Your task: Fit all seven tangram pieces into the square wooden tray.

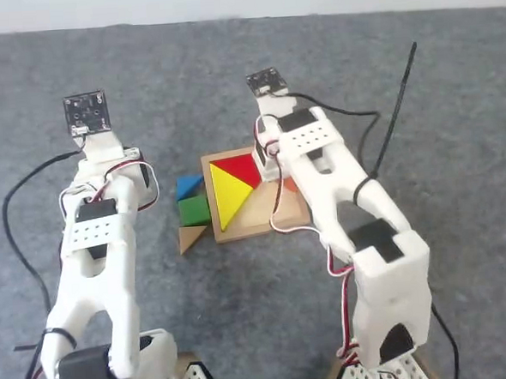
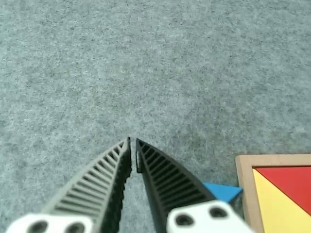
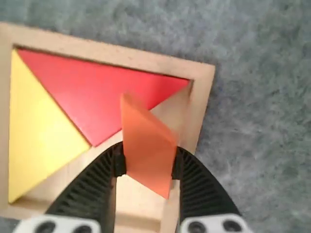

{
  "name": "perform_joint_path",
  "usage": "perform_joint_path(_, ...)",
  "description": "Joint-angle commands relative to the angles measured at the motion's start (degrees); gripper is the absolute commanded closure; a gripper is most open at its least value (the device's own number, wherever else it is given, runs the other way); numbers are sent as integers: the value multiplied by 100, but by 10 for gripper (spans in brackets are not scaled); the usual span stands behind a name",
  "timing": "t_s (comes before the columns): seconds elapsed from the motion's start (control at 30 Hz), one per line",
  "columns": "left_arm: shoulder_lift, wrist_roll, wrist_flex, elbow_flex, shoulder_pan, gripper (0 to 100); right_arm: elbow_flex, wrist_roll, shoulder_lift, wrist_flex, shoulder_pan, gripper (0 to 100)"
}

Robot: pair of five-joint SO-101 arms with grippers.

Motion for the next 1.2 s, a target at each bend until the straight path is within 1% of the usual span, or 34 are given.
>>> perform_joint_path(0.0,-211,53,-123,-66,18,985,-712,-185,119,321,-13,985)
perform_joint_path(0.07,-211,53,-123,-66,18,985,-941,-211,277,453,-13,978)
perform_joint_path(0.1,-211,53,-123,-66,18,985,-1037,-211,347,523,-13,958)
perform_joint_path(0.27,-211,53,-123,-75,26,985,-1231,-176,558,620,-31,781)
perform_joint_path(0.33,-211,53,-123,-75,26,985,-1231,-176,593,593,-31,742)
perform_joint_path(0.5,-211,53,-123,-75,26,985,-1231,-149,558,585,-13,739)
perform_joint_path(0.63,-211,53,-123,-75,26,985,-1231,237,558,585,-22,739)
perform_joint_path(0.73,-211,53,-123,-75,18,985,-1240,316,549,585,4,739)
perform_joint_path(1.0,-211,53,-123,-84,18,985,-1934,325,549,1121,48,739)
perform_joint_path(1.1,-211,53,-123,-84,18,985,-2031,343,549,1182,154,739)
perform_joint_path(1.17,-211,53,-123,-84,18,985,-2022,484,558,1182,171,739)
